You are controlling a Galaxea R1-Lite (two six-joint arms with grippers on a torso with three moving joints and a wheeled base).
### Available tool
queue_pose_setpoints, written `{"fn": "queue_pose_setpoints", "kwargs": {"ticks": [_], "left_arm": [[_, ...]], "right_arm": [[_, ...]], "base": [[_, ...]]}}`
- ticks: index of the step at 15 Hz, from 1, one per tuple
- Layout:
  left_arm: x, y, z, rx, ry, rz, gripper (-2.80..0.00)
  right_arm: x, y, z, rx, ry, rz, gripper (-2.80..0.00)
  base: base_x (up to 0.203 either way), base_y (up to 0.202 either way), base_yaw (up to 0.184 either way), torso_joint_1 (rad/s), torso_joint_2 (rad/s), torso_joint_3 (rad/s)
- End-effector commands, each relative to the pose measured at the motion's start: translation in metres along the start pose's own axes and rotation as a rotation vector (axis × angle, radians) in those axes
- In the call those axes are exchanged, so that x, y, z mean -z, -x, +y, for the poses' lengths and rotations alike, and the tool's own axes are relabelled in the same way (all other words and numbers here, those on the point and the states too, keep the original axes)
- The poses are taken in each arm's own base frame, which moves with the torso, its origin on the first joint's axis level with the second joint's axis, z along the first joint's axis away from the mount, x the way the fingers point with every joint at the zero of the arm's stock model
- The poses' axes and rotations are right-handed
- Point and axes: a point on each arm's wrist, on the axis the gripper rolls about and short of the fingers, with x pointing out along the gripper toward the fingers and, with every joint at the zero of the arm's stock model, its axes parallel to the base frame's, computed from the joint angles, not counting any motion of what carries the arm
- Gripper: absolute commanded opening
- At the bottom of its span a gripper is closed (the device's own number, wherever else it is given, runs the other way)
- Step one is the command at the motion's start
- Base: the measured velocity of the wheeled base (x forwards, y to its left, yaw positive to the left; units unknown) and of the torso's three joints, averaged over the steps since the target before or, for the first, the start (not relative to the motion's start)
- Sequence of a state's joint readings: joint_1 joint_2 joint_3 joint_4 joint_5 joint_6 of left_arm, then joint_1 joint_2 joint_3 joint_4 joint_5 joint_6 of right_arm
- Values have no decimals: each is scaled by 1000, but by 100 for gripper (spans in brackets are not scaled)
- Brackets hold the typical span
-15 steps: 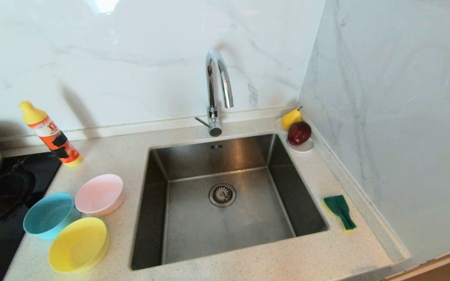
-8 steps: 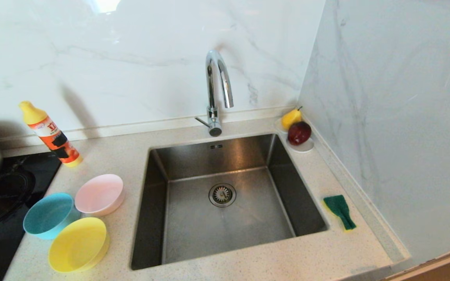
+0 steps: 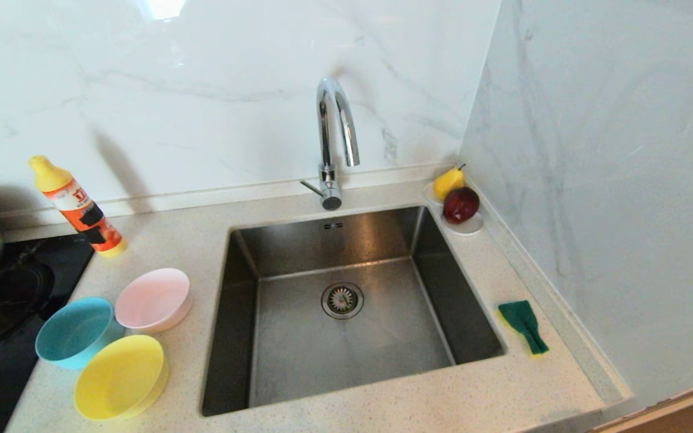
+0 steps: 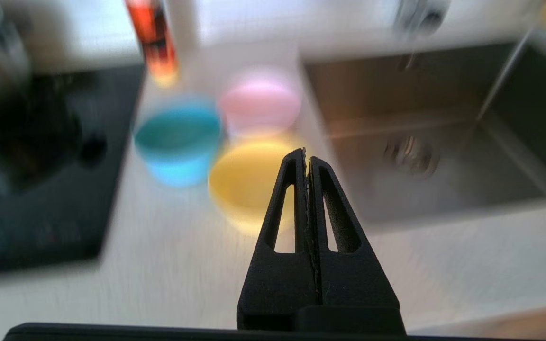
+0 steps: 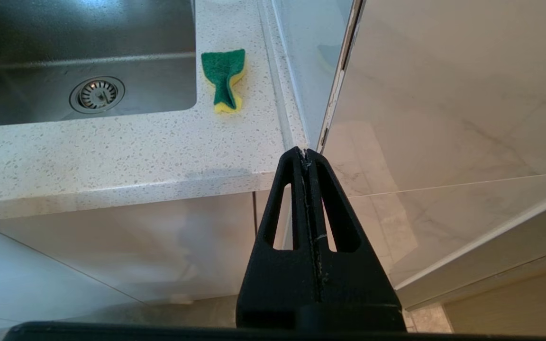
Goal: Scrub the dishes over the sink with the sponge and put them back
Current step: Turn on the faucet
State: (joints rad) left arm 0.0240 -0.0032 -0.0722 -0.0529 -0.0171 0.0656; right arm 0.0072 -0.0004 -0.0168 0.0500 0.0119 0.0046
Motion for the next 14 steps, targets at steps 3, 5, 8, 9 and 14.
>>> {"fn": "queue_pose_setpoints", "kwargs": {"ticks": [3, 5, 8, 9, 14], "left_arm": [[-68, 10, 3, 43, 0, -37, -280], [-103, -17, 6, 70, 11, 77, -280], [-145, -92, 9, 102, 80, 264, -280], [-156, -124, 10, 118, 115, 313, -280], [-185, -272, 9, 298, 396, 419, -280]], "right_arm": [[0, 0, 0, -1, 0, -1, -280], [0, 0, 0, -1, 0, -1, -280], [0, 0, 0, -1, 0, -1, -280], [0, 0, 0, -1, 0, -1, -280], [0, 0, 0, -1, 0, -1, -280]], "base": [[0, 0, 0, 0, 0, 0], [0, 0, 0, 0, 0, 0], [0, 0, 0, 0, 0, 0], [0, 0, 0, 0, 0, 0], [0, 0, 0, 0, 0, 0]]}}
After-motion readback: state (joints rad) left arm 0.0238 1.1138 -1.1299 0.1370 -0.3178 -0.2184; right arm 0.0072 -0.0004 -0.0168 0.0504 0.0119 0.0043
